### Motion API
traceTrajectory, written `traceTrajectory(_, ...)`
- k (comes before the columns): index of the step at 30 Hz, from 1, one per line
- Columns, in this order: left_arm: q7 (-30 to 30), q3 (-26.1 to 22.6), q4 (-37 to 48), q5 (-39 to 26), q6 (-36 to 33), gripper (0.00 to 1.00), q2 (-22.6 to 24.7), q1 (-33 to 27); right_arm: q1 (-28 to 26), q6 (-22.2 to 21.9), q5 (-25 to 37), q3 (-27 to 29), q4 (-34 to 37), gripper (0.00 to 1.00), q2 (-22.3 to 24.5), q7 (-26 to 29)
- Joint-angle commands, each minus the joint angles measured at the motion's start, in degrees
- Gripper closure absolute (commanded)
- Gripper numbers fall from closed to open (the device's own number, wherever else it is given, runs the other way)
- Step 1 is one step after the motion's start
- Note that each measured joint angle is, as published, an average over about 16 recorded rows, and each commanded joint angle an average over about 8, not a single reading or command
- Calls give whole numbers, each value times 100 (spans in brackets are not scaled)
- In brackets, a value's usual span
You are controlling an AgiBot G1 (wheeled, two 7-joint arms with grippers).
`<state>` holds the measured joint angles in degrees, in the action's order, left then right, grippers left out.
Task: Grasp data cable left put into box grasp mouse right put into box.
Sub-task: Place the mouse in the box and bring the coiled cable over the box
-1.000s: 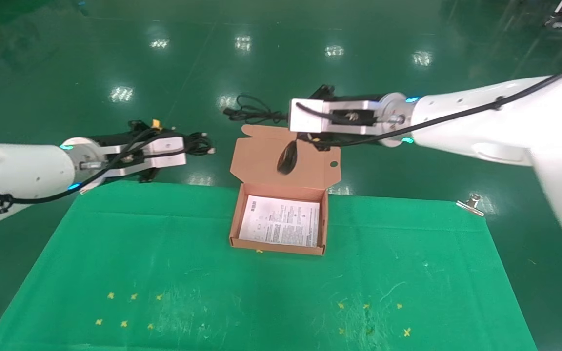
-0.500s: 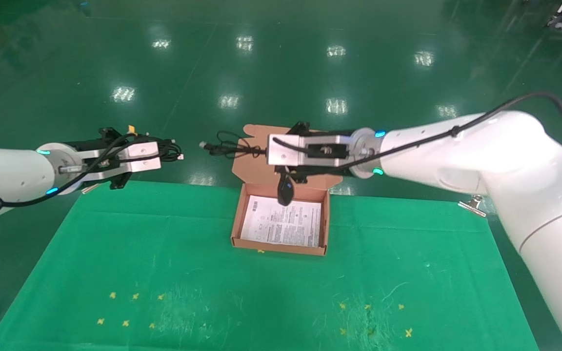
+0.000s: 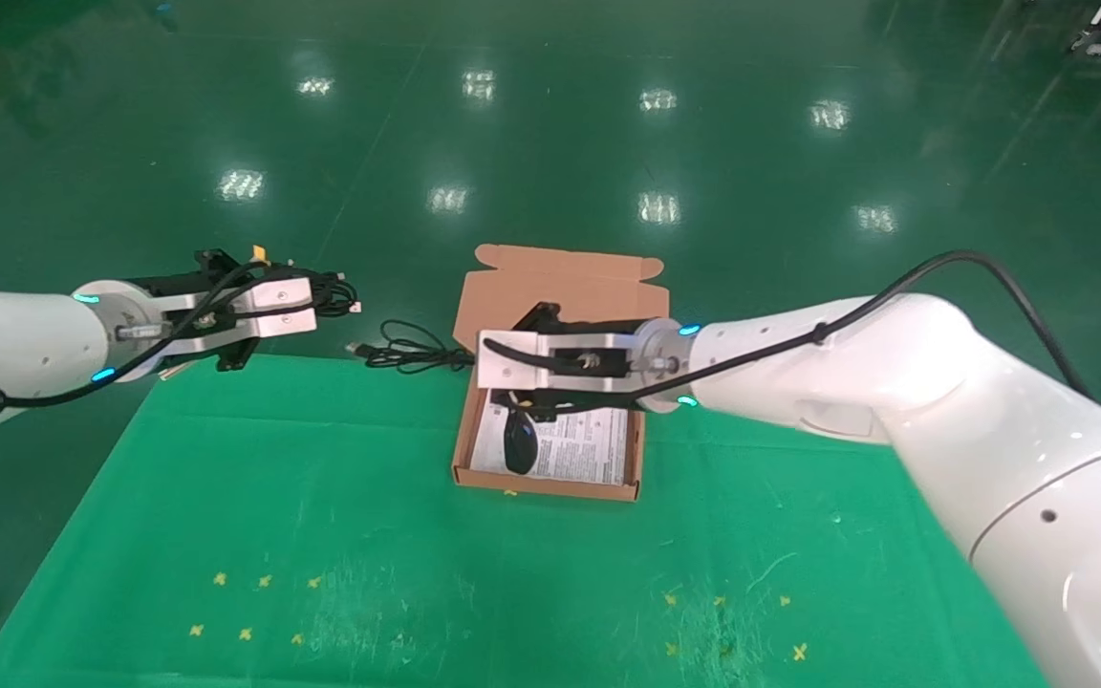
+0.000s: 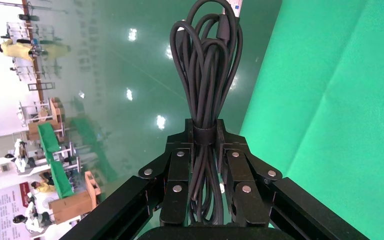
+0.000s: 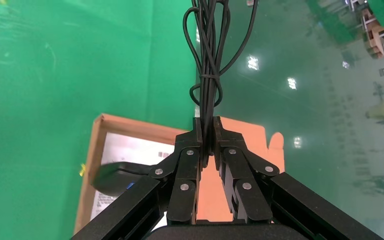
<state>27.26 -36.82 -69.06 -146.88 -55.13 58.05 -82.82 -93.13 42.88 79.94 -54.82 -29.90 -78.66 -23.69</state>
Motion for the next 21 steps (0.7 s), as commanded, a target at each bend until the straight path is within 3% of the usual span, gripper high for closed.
traceTrajectory(1, 1, 0, -1, -1, -1, 100, 0, 0, 29, -96, -148, -195, -78, 100, 1, 62)
traceTrajectory(14, 2, 0, -2, -2, -1, 100, 0, 1, 156, -526, -974, -726, 688, 99, 37, 591)
traceTrajectory(15, 2, 0, -2, -2, -1, 100, 0, 1, 157, -536, -1007, -756, 736, 92, 38, 610)
traceTrajectory(21, 2, 1, -2, -3, -4, 100, -1, 2, 166, -560, -1119, -919, 894, 17, 40, 641)
